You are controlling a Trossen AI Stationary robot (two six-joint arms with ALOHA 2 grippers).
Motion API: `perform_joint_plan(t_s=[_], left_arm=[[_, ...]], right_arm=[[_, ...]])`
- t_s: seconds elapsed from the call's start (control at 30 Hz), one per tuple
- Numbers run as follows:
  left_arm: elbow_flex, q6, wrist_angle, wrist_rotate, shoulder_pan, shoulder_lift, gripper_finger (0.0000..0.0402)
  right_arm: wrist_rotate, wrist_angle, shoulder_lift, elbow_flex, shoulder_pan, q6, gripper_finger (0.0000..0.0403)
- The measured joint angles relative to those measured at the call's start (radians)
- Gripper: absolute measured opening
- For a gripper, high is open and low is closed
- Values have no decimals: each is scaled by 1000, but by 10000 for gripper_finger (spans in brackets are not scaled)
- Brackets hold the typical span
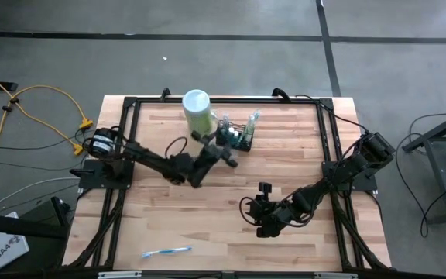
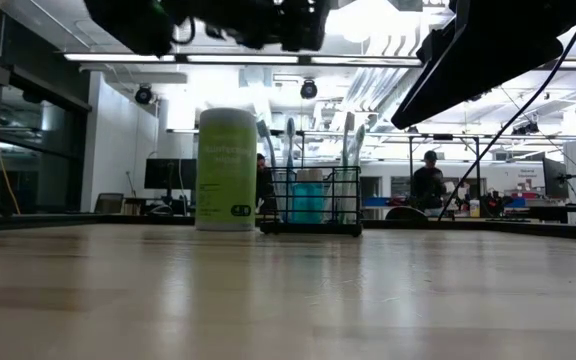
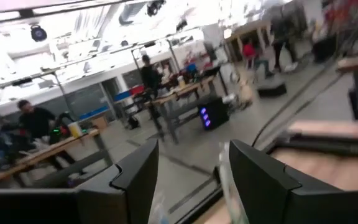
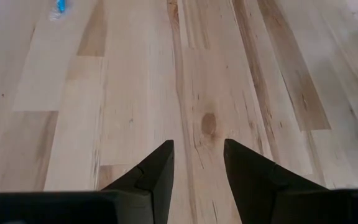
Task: Pick & Place toothbrushing station
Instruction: Put the blue toothbrush into the mesh organizer
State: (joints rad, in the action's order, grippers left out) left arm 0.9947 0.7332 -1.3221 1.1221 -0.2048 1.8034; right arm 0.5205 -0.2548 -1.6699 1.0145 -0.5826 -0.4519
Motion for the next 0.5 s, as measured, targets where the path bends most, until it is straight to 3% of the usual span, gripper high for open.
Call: perform_joint_plan(t_s=[0.3, 0.5], left_arm=[[0, 239, -15, 340, -261, -61, 190], [0, 247, -16, 384, -427, -105, 190]], right_arm=[[-35, -36, 0, 0, 0, -27, 133], [-112, -102, 0, 0, 0, -81, 133]])
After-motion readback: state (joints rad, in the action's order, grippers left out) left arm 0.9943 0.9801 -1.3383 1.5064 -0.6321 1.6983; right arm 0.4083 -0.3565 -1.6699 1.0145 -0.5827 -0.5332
